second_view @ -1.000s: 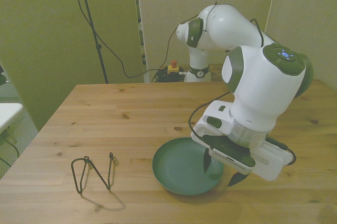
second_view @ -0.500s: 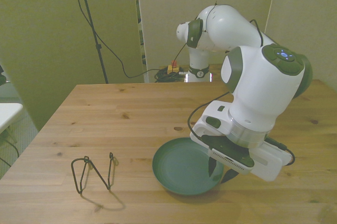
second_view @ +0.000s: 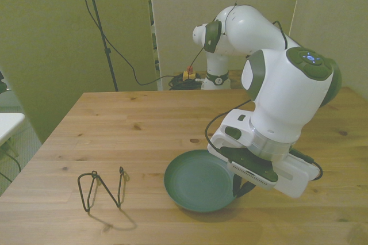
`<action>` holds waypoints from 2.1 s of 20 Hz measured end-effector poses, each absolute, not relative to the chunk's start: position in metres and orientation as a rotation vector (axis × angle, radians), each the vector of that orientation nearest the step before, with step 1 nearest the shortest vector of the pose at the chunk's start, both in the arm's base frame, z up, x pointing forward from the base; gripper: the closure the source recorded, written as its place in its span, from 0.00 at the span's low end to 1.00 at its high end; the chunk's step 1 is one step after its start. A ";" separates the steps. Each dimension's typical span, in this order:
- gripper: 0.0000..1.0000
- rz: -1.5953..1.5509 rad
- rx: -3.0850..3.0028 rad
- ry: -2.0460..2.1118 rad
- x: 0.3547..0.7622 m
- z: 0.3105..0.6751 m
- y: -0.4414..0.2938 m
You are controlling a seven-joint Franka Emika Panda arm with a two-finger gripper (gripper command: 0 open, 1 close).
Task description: Load the plate
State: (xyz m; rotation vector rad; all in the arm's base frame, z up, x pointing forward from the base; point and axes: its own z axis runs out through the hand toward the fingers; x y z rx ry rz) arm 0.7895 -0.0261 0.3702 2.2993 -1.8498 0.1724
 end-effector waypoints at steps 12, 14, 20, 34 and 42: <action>1.00 0.198 2.411 -1.860 0.776 0.456 -0.028; 1.00 0.196 2.444 -1.861 0.770 0.479 -0.030; 1.00 0.207 2.516 -1.853 0.750 0.538 -0.041; 1.00 0.197 2.588 -1.886 0.697 0.610 -0.143; 1.00 0.176 2.595 -1.889 0.672 0.584 -0.174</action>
